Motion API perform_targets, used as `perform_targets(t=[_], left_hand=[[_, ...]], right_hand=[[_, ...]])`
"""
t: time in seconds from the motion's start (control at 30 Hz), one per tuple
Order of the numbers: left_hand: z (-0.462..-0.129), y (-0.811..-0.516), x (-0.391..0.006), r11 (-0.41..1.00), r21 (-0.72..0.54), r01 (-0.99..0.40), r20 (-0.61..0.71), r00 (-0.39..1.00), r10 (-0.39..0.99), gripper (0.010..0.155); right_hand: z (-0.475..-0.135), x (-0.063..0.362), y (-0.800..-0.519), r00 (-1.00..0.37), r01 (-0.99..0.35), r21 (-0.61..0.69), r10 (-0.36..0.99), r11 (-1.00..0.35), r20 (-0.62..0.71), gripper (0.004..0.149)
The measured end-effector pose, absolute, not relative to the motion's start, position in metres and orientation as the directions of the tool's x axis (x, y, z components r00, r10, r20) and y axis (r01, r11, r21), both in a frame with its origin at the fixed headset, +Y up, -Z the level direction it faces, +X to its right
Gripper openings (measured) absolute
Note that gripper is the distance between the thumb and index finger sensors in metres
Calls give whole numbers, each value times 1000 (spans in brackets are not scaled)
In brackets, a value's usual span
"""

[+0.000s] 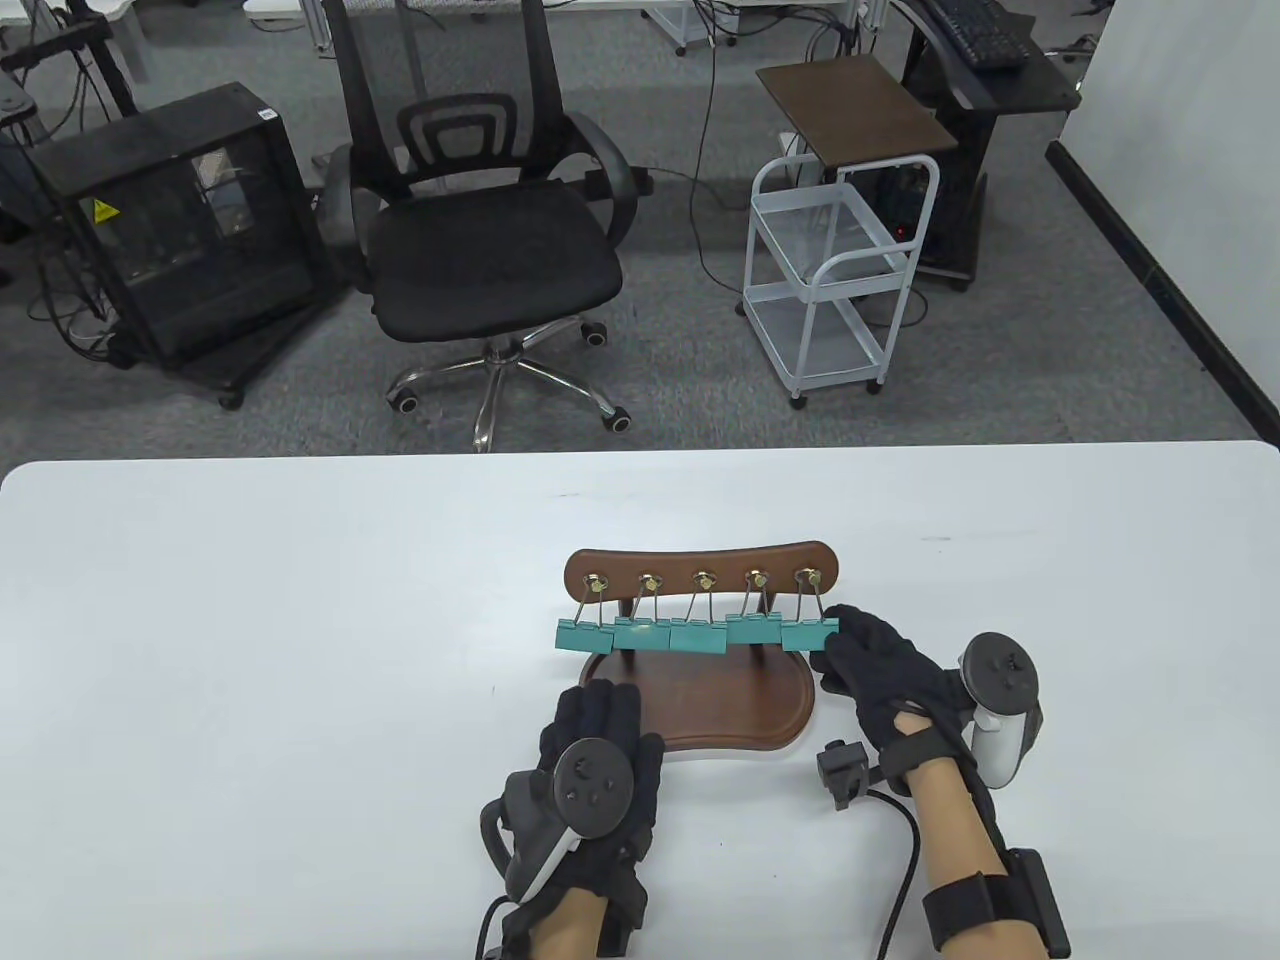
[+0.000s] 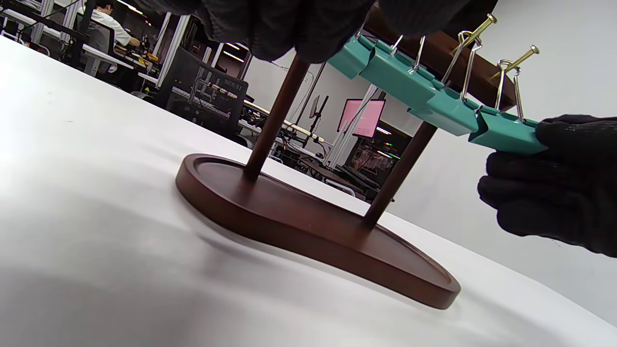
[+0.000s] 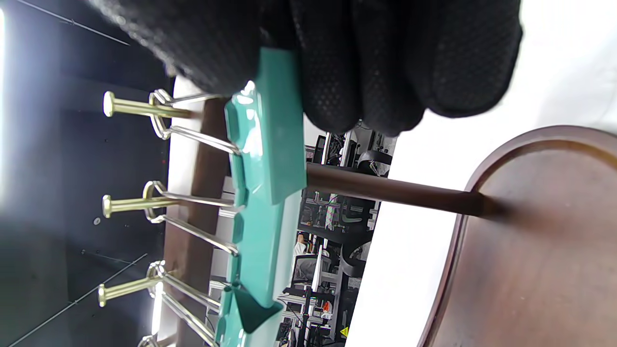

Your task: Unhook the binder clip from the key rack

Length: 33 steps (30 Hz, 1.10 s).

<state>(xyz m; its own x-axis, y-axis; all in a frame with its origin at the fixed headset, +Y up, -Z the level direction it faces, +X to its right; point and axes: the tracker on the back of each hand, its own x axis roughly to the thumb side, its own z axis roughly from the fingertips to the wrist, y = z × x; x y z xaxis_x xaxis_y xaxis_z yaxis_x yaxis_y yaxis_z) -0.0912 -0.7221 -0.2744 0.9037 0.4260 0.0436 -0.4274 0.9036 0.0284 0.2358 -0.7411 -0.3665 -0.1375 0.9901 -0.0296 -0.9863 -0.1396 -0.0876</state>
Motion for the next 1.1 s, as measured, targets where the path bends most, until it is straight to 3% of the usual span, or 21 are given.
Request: perform_targets(t=[0.73, 1.1], left_hand=[[-274, -722, -93, 904, 30, -427, 30, 904, 426, 63], [-275, -722, -94, 893, 37, -448, 31, 894, 447, 63]], right_hand=[[-366, 239, -740, -58, -995, -78, 998, -56, 21, 51], [-346, 240, -730, -22, -999, -38, 996, -19, 89, 48]])
